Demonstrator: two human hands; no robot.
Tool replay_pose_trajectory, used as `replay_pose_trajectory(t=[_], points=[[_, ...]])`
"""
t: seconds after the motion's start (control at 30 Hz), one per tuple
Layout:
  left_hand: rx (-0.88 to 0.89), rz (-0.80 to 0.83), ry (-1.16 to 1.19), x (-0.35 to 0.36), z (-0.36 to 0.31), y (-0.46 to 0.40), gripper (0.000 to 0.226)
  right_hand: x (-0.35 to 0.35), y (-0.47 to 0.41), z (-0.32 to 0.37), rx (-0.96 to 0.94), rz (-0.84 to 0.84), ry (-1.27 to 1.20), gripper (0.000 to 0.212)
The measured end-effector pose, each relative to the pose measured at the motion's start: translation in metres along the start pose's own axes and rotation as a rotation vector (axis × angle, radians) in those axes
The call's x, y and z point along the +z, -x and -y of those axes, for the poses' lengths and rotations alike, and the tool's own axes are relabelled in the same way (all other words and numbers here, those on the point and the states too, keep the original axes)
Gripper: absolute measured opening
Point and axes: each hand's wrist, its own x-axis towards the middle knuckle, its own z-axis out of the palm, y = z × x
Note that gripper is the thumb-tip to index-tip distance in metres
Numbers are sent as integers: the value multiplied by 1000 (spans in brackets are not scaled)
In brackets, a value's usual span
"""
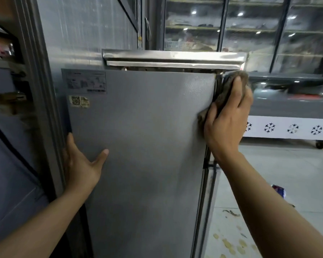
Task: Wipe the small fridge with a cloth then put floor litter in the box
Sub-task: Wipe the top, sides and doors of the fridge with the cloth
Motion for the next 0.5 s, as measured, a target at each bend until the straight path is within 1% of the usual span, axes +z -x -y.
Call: replay_pose_trajectory(t=[0.07, 0.13, 0.27, 0.4, 0.5], points=[[-9, -20, 7, 4, 4, 5, 96, 3, 10, -4, 42, -27, -28, 64], [-8, -41, 6, 8, 7, 6, 95, 7, 40, -17, 54, -40, -38, 64], [-5, -65, 14, 11, 12, 5, 93, 9, 117, -49, 72, 8, -38, 63], [2, -75, 14, 12, 14, 9, 92, 9, 162, -68, -9, 72, 67, 59], [-14, -38, -20, 10, 22, 19, 95, 8, 168, -67, -193, 140, 183, 68]])
